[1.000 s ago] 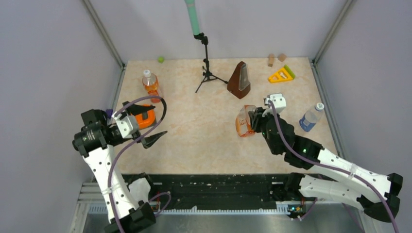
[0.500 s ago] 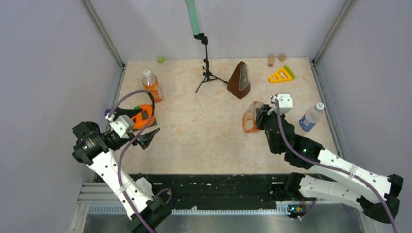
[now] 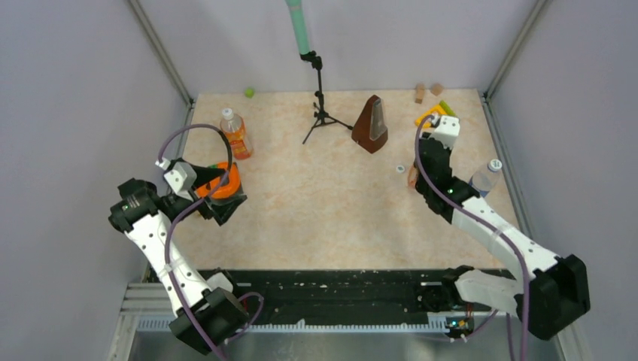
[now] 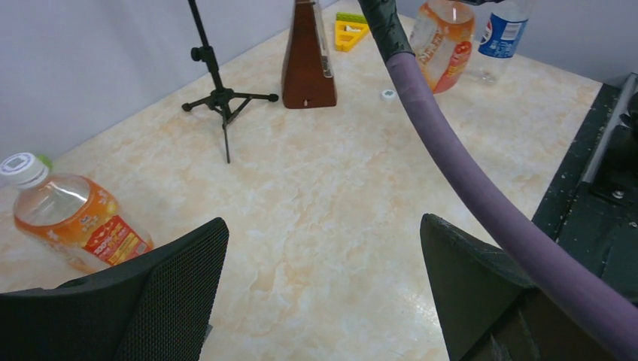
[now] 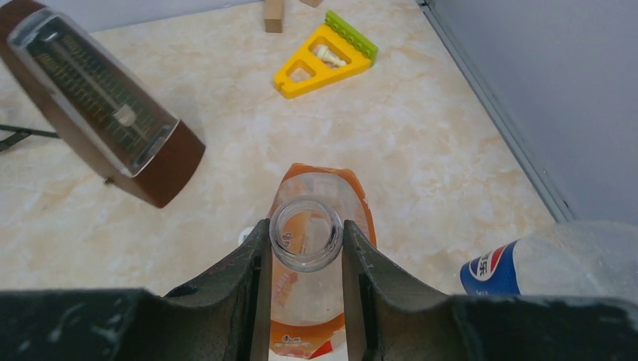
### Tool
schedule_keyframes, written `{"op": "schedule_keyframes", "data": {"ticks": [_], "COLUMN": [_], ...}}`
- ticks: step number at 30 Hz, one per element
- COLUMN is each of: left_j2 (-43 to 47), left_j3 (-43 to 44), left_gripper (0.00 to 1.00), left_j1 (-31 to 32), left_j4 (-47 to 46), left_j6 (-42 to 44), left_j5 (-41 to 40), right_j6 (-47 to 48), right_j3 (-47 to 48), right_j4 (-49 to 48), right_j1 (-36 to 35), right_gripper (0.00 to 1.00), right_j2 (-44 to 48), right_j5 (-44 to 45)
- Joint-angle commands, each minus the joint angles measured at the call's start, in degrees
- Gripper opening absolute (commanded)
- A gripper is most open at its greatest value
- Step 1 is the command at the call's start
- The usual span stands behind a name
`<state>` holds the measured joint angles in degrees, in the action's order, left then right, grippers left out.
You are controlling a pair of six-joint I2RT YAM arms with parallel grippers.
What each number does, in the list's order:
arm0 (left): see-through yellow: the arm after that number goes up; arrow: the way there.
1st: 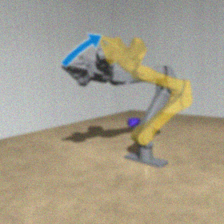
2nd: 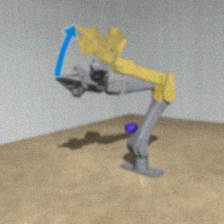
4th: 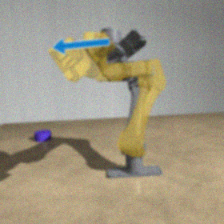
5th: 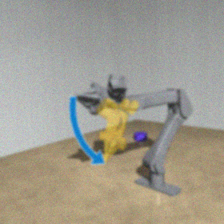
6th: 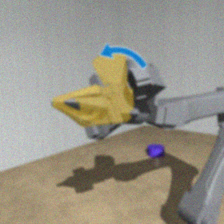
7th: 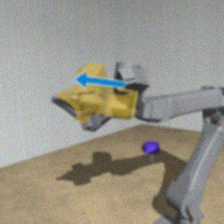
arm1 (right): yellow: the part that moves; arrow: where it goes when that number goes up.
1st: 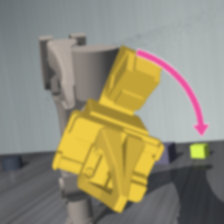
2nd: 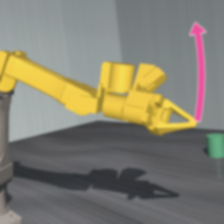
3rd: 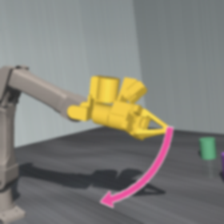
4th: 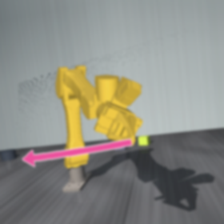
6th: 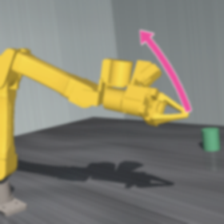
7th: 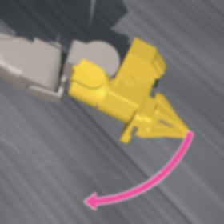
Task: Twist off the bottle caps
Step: Place the plastic bottle at the center of the board.
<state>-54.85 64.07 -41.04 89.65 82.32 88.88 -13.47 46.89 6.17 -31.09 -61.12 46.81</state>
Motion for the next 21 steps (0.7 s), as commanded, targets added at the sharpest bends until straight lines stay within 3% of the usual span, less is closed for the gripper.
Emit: {"op": "schedule_keyframes", "data": {"ticks": [1, 7, 13, 17, 21], "left_j2": [-0.5, -1.6, -5.0, -7.9, -10.9], "left_j3": [0.8, 1.5, 1.9, 1.9, 1.3], "left_gripper": [0.98, 0.98, 0.98, 0.98, 0.99], "left_j1": [3.1, 8.4, 15.8, 20.6, 26.2], "left_j4": [1.1, 1.0, 1.1, 1.0, 1.0], "left_j6": [-1.4, -1.6, -2.6, -3.7, -3.0], "left_j5": [7.4, 7.3, 7.3, 7.3, 7.3], "right_j6": [2.0, 3.6, 2.6, 1.8, 1.6], "right_j3": [-0.5, -2.6, -3.4, -4.2, -4.1], "right_j4": [-11.2, -18.2, -19.7, -19.5, -18.0], "right_j1": [6.8, 9.8, 10.2, 10.2, 10.3], "right_gripper": [0.00, 0.00, 0.12, 0.39, 0.53], "right_j2": [-3.7, -9.2, -12.0, -11.2, -10.2], "right_j5": [-7.3, -9.6, -10.1, -10.9, -11.0]}}
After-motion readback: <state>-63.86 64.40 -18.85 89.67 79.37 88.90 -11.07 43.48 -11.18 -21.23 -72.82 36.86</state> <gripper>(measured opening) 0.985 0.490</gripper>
